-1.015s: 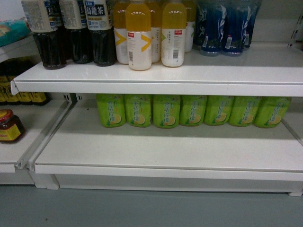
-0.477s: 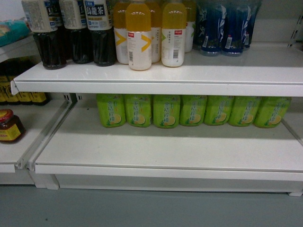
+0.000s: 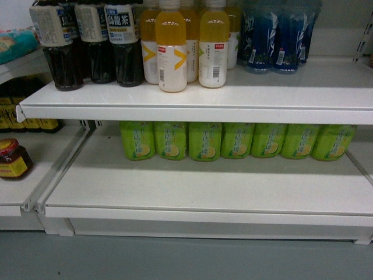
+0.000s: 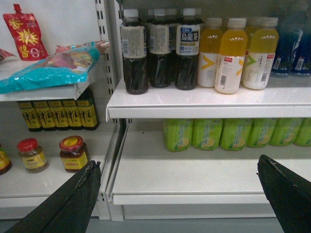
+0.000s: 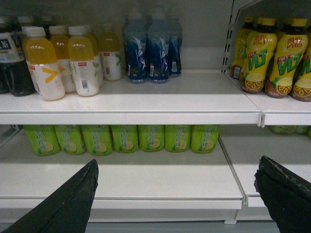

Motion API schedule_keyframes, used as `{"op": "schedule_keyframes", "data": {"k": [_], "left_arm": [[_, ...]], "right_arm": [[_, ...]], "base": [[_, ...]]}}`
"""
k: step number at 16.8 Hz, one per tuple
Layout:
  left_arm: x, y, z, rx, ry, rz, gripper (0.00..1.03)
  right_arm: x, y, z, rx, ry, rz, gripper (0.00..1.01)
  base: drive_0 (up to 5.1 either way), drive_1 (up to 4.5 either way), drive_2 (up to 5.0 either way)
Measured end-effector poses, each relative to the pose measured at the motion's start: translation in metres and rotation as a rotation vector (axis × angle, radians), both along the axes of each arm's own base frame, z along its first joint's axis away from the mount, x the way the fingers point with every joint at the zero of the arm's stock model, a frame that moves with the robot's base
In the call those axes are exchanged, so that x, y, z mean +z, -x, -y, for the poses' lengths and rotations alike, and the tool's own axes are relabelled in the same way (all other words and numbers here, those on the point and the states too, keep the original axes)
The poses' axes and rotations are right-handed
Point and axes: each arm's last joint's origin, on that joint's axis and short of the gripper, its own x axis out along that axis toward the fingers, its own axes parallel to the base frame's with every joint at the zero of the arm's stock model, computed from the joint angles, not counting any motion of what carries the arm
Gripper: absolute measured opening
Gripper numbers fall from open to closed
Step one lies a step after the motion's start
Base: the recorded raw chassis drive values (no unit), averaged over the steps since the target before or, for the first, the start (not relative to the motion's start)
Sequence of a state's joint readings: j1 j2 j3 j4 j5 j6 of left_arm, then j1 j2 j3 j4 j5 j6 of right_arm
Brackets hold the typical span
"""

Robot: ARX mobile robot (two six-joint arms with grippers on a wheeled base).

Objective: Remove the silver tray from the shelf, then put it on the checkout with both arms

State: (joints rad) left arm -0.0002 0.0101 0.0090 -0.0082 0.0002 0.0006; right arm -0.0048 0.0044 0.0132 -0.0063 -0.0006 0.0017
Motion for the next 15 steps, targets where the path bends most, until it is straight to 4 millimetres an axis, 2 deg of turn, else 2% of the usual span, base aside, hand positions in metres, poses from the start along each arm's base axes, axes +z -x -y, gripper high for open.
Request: {"op": "schedule_keyframes", "data": {"k": [15], "left_arm": [[0.0008,0.0000,0.0000,0.000,0.000,0.008,0.98]], "right_arm": [[0.0003,0.0000,0.0000,-0.001,0.002,0.003,0.98]], "base": [[0.0,0.00,0.0]]}}
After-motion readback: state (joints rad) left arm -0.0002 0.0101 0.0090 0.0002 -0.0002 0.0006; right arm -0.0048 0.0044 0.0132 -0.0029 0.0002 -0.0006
